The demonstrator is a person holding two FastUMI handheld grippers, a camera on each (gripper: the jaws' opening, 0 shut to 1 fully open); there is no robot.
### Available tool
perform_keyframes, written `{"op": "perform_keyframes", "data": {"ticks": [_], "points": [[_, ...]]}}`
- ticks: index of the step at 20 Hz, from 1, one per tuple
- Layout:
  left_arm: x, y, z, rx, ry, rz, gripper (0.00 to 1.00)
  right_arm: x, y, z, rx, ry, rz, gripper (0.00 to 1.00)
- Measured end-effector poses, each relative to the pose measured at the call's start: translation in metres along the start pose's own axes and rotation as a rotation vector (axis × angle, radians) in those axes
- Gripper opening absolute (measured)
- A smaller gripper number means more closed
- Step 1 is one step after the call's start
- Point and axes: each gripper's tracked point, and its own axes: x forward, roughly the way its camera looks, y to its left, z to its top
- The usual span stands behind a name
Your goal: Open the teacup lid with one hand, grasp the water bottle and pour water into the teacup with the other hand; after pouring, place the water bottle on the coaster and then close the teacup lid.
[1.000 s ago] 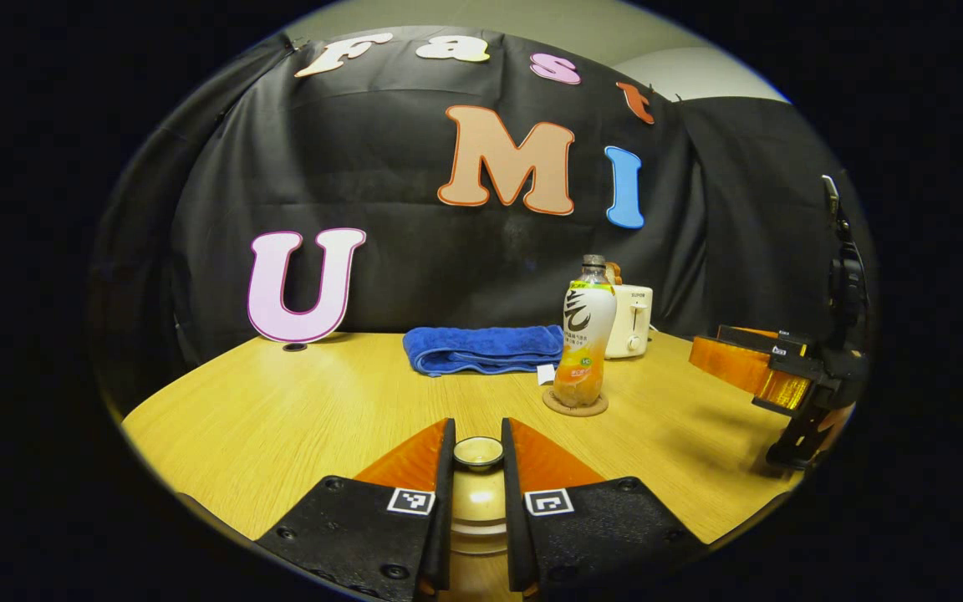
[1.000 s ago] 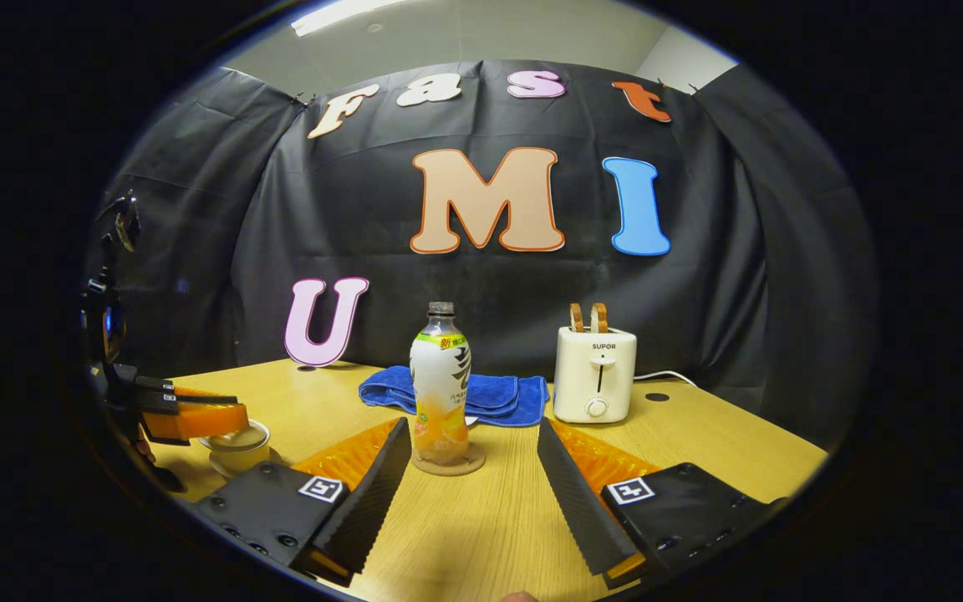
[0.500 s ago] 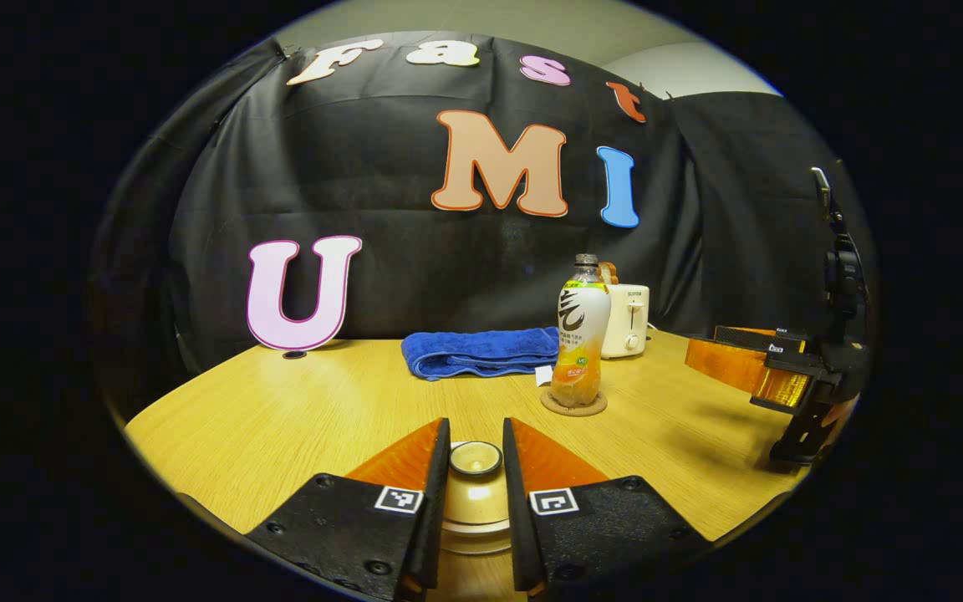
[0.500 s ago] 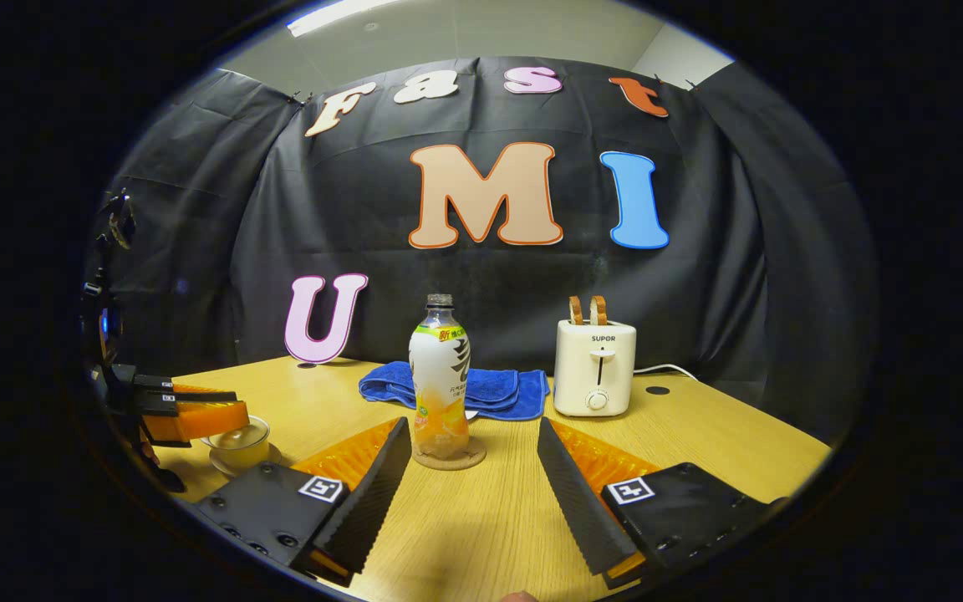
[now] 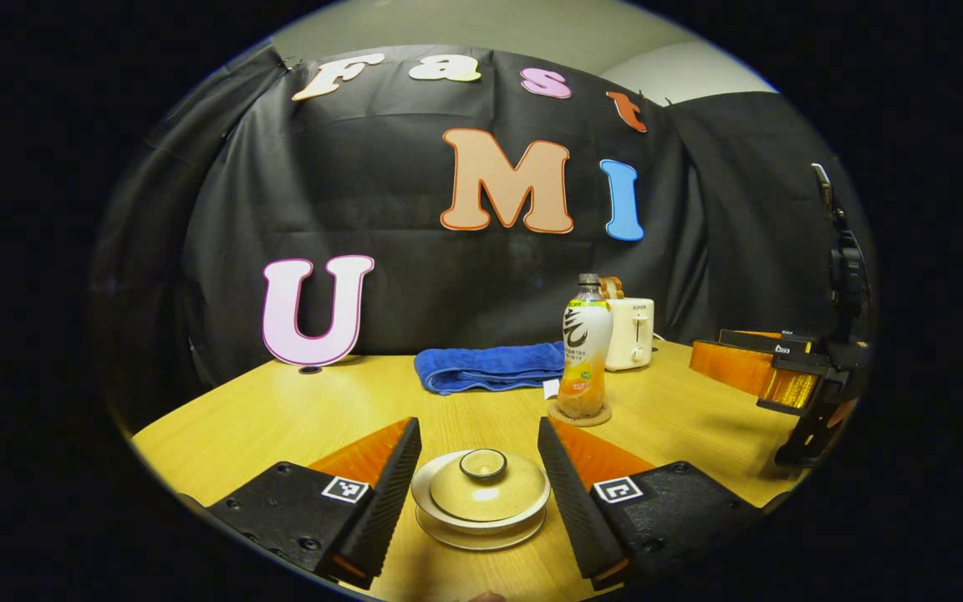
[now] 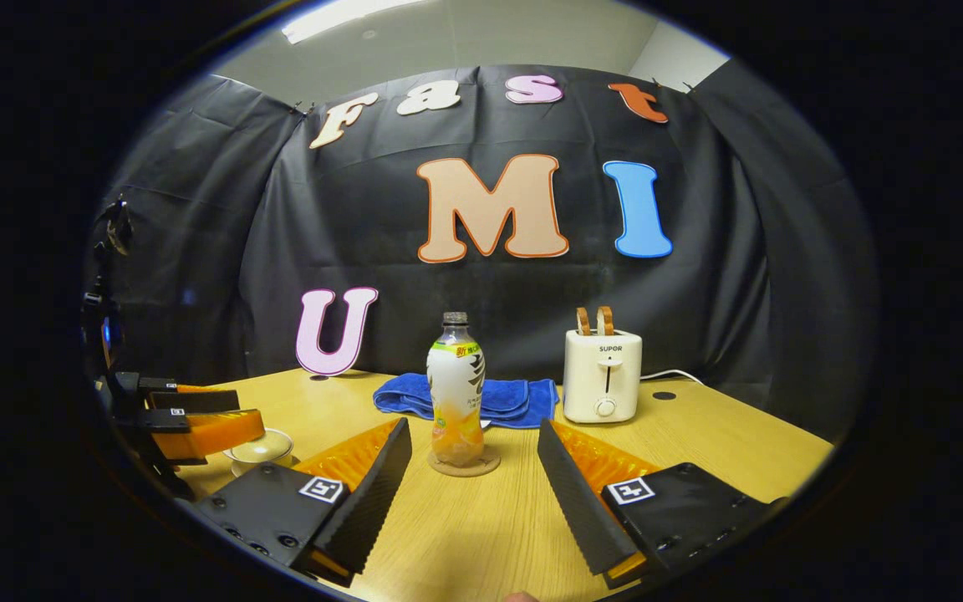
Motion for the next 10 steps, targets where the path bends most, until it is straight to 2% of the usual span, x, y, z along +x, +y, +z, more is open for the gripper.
{"op": "perform_keyframes", "data": {"ticks": [1,3,4,5,6,7,10], "points": [[-0.003,0.0,0.002,0.001,-0.01,0.003,0.83,-0.003,0.001,0.001,-0.008,-0.006,-0.005,0.93],[-0.009,0.0,0.005,0.004,-0.026,0.007,0.83,-0.01,0.01,-0.004,-0.009,-0.005,0.002,0.93],[-0.014,0.0,0.008,0.007,-0.033,0.011,0.83,-0.014,0.015,-0.005,-0.01,-0.004,0.01,1.0],[-0.018,0.002,0.009,0.01,-0.04,0.016,0.83,-0.018,0.019,-0.006,-0.019,-0.008,0.01,0.97],[-0.022,0.003,0.01,0.012,-0.048,0.024,0.83,-0.021,0.021,-0.007,-0.028,-0.013,0.005,1.0],[-0.027,0.006,0.01,0.011,-0.053,0.033,0.83,-0.026,0.024,-0.007,-0.029,-0.019,0.001,0.94],[-0.039,0.01,0.011,0.003,-0.062,0.053,0.83,-0.038,0.037,-0.011,0.001,-0.019,0.012,0.93]]}}
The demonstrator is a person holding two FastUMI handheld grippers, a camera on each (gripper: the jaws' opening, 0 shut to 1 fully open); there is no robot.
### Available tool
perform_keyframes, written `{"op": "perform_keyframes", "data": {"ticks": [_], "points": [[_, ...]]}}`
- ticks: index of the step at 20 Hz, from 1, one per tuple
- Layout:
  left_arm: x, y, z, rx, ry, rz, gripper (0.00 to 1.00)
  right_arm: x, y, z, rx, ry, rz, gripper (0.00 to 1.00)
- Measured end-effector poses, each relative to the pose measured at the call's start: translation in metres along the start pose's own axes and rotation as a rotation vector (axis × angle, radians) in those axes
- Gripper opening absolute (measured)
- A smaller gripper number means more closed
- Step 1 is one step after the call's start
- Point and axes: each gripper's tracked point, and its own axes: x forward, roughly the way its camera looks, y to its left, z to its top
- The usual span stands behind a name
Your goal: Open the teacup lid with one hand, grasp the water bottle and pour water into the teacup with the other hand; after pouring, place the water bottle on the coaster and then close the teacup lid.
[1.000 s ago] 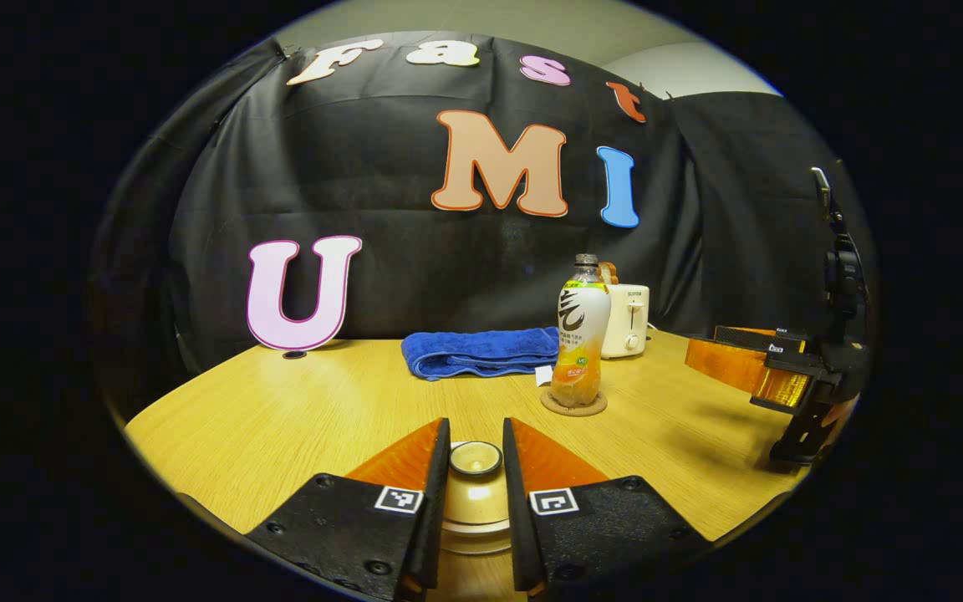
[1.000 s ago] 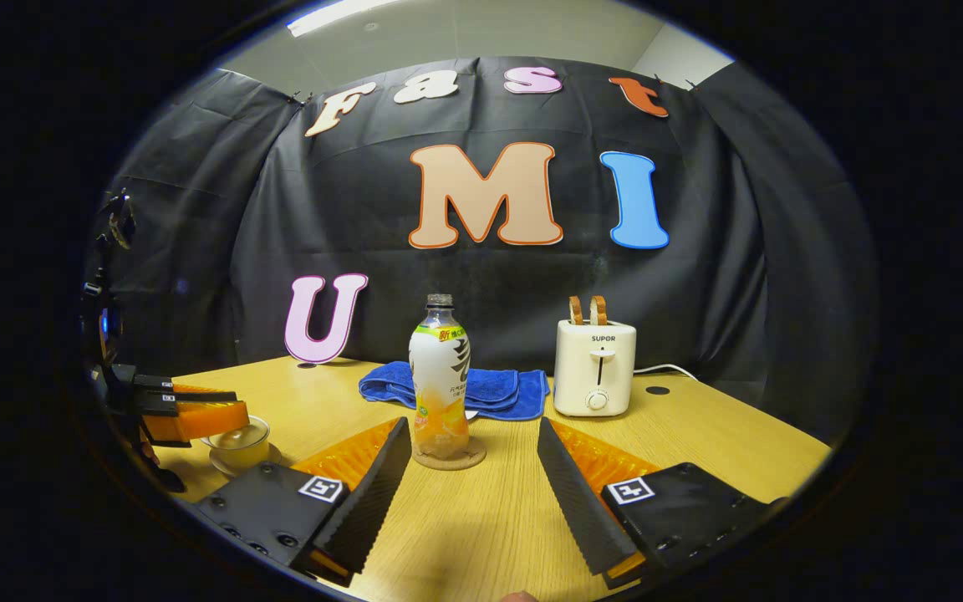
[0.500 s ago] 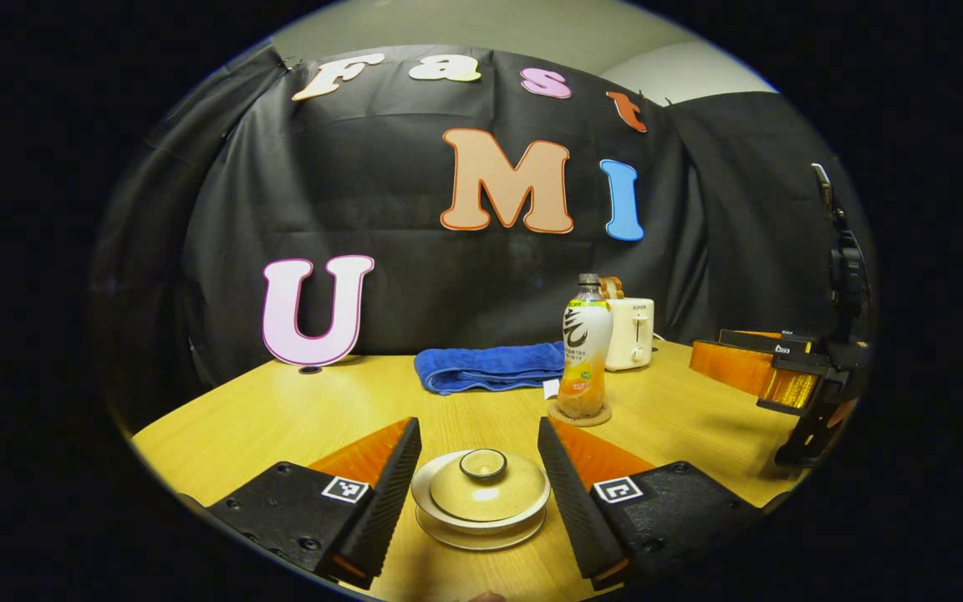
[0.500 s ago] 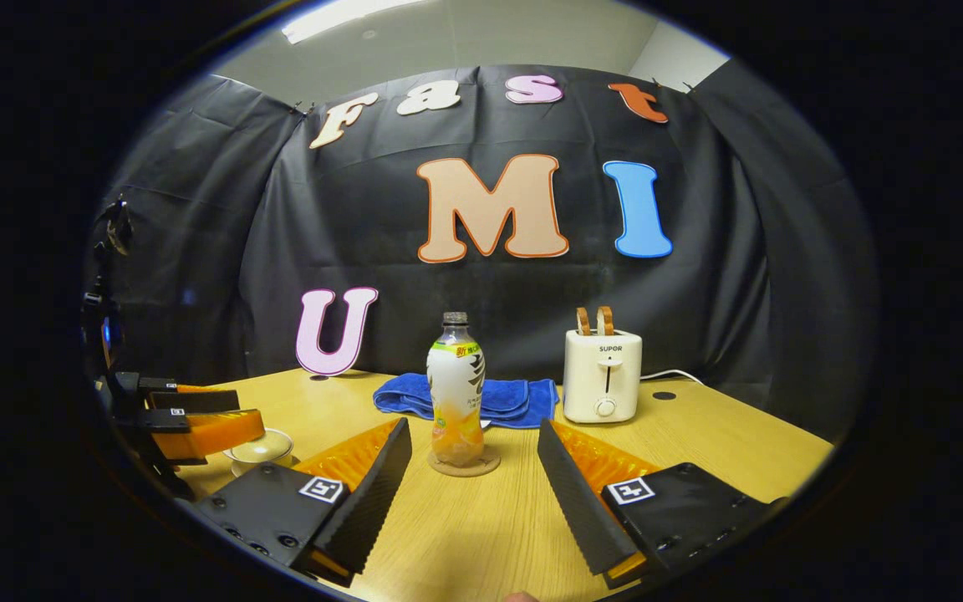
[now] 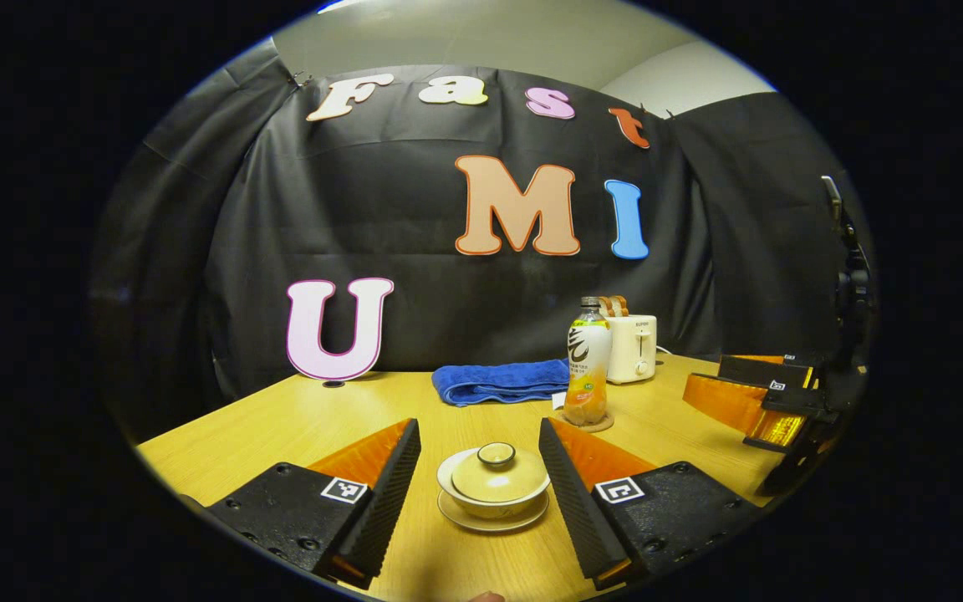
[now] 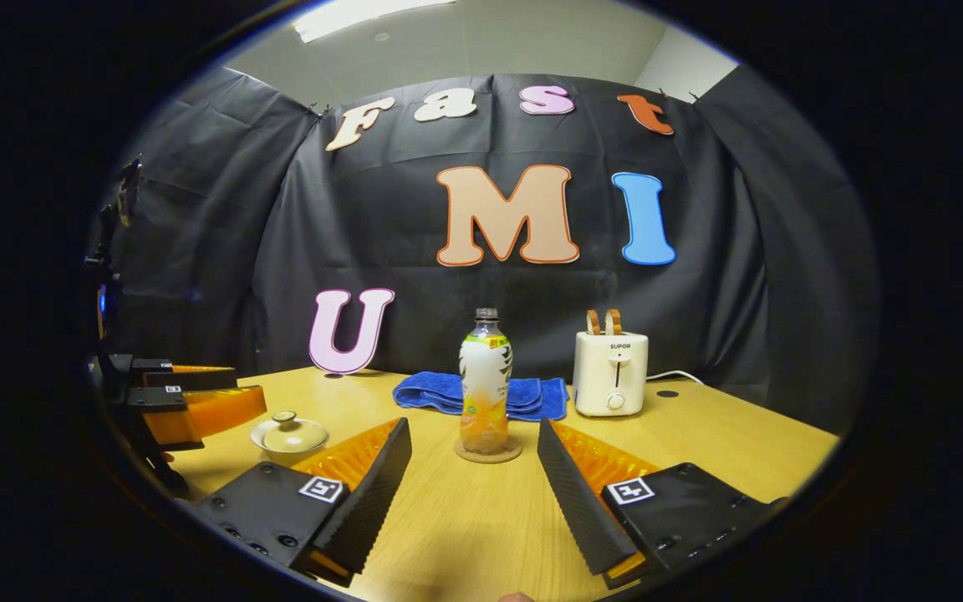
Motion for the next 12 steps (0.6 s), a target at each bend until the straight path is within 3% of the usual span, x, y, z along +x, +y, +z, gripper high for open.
{"op": "perform_keyframes", "data": {"ticks": [1,12], "points": [[-0.004,0.002,0.0,-0.001,-0.002,0.007,0.83,-0.003,0.001,0.0,0.003,-0.004,-0.005,0.97],[-0.021,-0.001,-0.016,-0.058,0.013,0.006,0.83,-0.018,0.0,-0.01,0.028,-0.001,-0.022,0.93]]}}
